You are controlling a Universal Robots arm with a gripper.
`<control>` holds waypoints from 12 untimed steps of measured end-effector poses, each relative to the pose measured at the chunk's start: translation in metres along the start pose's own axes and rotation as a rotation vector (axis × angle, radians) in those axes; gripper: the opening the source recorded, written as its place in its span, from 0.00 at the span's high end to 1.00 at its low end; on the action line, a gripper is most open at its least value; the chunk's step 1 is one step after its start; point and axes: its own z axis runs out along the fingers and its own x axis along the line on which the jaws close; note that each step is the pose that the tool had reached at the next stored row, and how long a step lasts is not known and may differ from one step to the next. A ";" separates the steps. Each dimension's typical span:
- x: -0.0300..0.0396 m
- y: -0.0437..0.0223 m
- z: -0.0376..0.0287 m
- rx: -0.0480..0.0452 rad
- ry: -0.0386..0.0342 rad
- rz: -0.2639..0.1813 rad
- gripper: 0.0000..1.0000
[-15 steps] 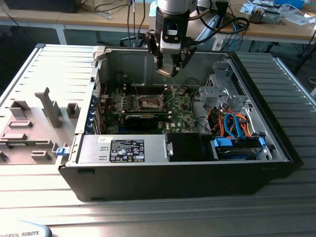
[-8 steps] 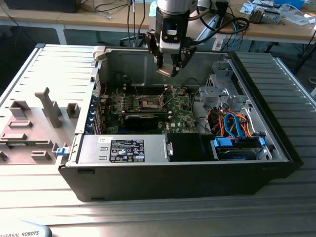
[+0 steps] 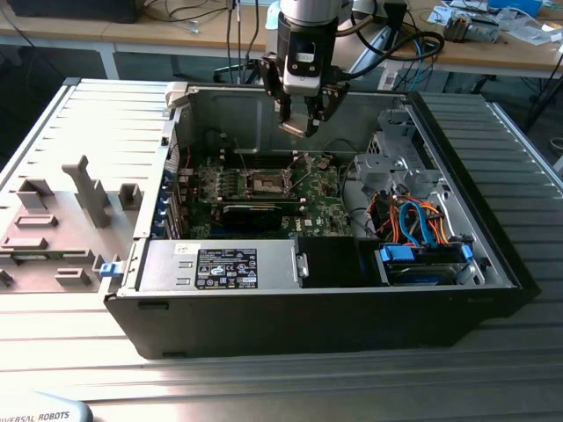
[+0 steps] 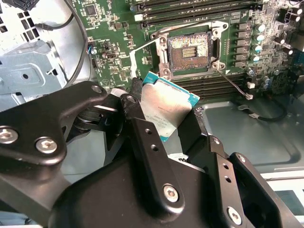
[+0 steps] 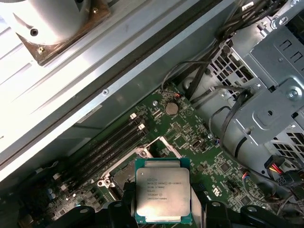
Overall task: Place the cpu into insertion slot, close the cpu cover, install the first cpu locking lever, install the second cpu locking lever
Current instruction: 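Place the cpu into insertion slot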
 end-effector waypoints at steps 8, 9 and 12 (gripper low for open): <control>0.0000 0.0000 0.0000 -0.0003 -0.0013 0.015 0.46; 0.0000 0.0000 0.0000 -0.0004 -0.0015 0.017 0.46; 0.0000 0.0000 0.0000 -0.0004 -0.0018 0.021 0.46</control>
